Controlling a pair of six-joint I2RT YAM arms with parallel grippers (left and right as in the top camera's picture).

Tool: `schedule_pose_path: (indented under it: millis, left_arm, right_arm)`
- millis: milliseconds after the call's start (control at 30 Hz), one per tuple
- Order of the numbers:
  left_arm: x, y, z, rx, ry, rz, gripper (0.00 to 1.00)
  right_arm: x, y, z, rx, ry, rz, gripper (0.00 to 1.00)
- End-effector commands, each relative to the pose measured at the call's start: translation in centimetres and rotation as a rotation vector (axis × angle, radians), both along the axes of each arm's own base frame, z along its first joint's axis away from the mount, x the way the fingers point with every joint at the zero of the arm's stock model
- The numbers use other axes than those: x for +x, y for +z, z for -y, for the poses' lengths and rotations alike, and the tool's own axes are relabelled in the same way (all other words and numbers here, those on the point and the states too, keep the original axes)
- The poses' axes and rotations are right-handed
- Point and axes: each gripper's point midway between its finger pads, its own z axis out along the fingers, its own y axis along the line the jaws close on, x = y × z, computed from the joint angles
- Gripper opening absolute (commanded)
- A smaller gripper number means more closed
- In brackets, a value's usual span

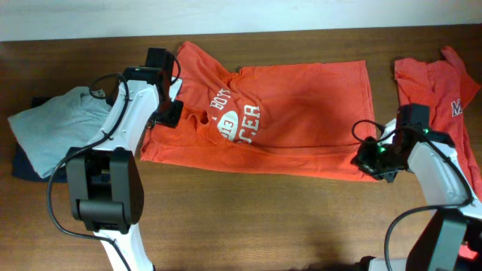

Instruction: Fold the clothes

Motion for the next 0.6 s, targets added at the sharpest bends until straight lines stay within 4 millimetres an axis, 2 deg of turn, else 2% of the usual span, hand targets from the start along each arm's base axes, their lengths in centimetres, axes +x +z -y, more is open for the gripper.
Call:
schedule_pose_path:
  millis: [0, 67, 200, 267, 567]
  left_arm:
    - [-0.4, 0.6, 0.5, -0.043, 0.043, -0.012, 0.46]
    - [-0.7, 0.5, 0.5, -0.042, 0.045, -0.022, 0.46]
    - [-0.9, 0.5, 0.4, -0.041, 0.046, -0.029, 0.46]
    - [-1.0, 0.5, 0.4, -0.04, 0.046, -0.033, 0.46]
    - [-0.8, 0.5, 0.4, -0.041, 0.046, -0.029, 0.49]
  right_arm:
    - [-1.7, -2.4, -1.5, 0.065, 0.035, -0.071, 0.2]
    - [-1.4, -3.2, -2.2, 0.105, 0.068, -0.039, 0.15]
    - [0.1, -4.7, -2.4, 0.121, 0.073, 0.032, 0.04]
    - [0.9, -5.1, -2.3, 0.118, 0.076, 0.065, 0.04]
    - [6.9, -3.5, -0.6, 0.042, 0.077, 0.328, 0.04]
